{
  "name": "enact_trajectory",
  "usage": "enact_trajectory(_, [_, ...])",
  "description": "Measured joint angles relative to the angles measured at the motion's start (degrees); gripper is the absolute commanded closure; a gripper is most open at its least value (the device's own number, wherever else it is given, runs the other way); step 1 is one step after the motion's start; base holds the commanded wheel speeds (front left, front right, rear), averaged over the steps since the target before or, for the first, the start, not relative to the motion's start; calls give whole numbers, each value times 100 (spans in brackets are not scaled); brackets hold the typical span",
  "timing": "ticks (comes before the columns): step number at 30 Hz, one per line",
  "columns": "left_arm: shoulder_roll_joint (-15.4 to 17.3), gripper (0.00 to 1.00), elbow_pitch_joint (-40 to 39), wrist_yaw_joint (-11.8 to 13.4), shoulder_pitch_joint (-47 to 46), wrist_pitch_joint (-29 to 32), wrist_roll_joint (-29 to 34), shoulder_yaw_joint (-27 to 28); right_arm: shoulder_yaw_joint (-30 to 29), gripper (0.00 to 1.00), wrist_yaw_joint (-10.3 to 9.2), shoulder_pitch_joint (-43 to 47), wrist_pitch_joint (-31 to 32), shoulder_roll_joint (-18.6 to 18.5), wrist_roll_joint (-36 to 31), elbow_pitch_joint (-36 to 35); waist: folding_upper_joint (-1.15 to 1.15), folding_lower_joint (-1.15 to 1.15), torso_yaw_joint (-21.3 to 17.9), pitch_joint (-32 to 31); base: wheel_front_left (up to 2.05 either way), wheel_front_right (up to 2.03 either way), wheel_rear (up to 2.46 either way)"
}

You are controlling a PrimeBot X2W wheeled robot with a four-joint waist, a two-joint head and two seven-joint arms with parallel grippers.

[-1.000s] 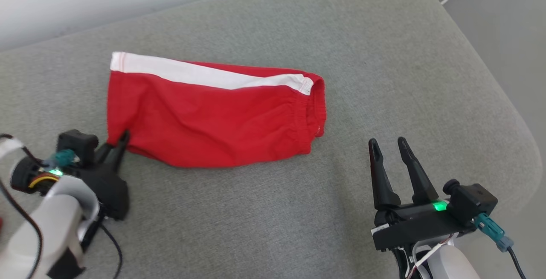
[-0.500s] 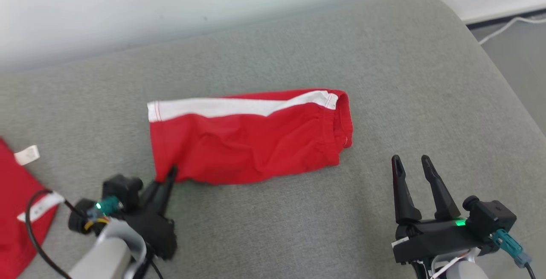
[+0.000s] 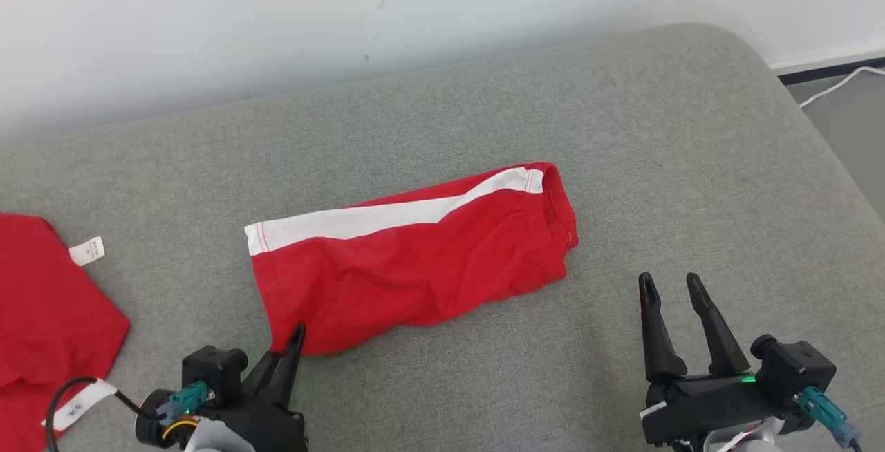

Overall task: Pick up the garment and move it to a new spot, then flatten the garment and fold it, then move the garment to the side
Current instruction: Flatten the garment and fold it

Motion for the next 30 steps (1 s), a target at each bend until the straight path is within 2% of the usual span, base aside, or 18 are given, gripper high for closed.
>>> enact_trajectory(2, [-13,100,4,58,68,-14,10,19,10,0,0,13,-1,0,3,45,0,0,3,-12,0,0,0])
enact_trajectory(3, [-1,63,11,90,76,-15,87,5,20,0,0,14,-1,-2,3,66,0,0,6,-20,0,0,0])
enact_trajectory(4, [-4,2,9,98,80,-20,148,19,27,0,0,14,-1,-5,4,81,0,0,10,-26,0,0,0])
enact_trajectory(8, [-99,0,-213,222,176,-23,313,289,40,0,0,15,-1,-21,4,122,0,0,49,-55,0,0,0])
enact_trajectory(12, [-155,0,-673,431,406,-25,786,748,43,0,0,21,-1,-26,4,133,0,0,115,-98,0,0,0])
enact_trajectory(20, [-325,0,-1496,689,1200,-38,1548,1613,29,0,0,96,-1,-21,-48,137,0,0,281,-275,0,0,0])
enact_trajectory(30, [-379,0,-1917,993,2081,-38,2179,2423,-87,0,0,272,0,-37,-280,233,0,0,479,-601,0,0,0])
